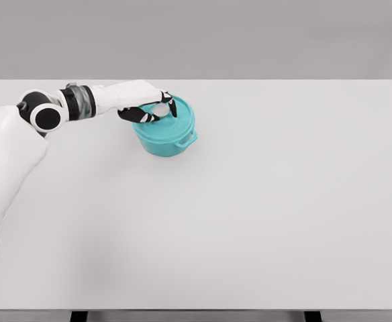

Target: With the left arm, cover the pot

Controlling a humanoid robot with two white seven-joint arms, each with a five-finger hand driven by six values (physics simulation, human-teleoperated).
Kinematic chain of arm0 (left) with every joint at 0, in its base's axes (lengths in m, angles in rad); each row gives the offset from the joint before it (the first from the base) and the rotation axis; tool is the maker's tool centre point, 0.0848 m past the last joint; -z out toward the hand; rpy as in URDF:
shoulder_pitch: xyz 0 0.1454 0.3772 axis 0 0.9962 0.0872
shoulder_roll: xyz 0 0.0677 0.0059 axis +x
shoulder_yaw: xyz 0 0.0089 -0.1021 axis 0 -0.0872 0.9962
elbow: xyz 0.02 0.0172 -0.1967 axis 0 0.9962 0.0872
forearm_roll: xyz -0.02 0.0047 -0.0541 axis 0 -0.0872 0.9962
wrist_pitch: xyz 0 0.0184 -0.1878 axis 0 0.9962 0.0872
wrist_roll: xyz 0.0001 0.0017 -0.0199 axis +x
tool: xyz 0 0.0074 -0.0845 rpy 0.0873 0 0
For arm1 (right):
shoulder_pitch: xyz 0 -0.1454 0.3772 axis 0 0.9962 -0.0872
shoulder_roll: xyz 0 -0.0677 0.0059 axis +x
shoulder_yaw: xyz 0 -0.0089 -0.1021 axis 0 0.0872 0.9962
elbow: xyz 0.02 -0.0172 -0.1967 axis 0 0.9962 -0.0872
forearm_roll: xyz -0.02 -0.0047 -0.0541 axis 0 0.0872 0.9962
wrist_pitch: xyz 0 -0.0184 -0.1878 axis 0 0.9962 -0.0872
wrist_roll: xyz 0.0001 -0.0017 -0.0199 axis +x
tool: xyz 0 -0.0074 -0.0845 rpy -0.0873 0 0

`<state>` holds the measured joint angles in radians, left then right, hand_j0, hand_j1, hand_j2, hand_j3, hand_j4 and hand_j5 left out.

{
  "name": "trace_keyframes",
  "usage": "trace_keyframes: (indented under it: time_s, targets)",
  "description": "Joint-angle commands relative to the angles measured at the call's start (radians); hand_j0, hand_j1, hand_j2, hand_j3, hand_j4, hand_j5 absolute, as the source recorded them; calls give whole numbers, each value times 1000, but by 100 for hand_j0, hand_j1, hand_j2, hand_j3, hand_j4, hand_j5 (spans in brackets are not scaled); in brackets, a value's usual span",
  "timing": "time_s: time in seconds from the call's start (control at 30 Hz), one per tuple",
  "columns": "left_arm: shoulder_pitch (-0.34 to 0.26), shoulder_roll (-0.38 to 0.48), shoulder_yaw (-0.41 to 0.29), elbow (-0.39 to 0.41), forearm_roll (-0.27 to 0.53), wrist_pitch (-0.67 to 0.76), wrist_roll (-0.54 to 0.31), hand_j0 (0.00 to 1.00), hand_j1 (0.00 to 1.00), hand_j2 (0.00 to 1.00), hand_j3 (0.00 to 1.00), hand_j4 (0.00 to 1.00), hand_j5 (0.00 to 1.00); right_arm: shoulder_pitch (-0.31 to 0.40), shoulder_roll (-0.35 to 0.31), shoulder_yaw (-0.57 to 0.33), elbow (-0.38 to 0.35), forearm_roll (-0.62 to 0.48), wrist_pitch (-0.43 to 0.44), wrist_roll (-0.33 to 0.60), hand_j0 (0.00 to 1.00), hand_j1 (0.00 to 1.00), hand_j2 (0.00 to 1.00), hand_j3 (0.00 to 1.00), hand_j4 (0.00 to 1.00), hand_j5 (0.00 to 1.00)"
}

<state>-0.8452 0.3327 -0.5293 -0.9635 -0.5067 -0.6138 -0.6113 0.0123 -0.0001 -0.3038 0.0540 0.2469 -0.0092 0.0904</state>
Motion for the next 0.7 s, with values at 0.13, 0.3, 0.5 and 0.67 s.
trace_keyframes:
  time_s: [0.13,0.3,0.5,0.67]
  targets:
    - [-2,0,2,6,7,3,0,64,64,64,64,64,64,0,0,0,0,0,0,0,100,100,100,100,100,100]
    - [-2,-1,2,6,7,3,0,64,64,64,64,64,64,0,0,0,0,0,0,0,100,100,100,100,100,100]
    - [-3,-6,2,5,7,3,0,69,69,69,69,69,69,0,0,0,1,0,0,0,100,100,100,100,100,100]
    - [-5,-4,5,-4,8,3,0,69,69,69,69,69,69,0,0,0,1,0,0,0,100,100,100,100,100,100]
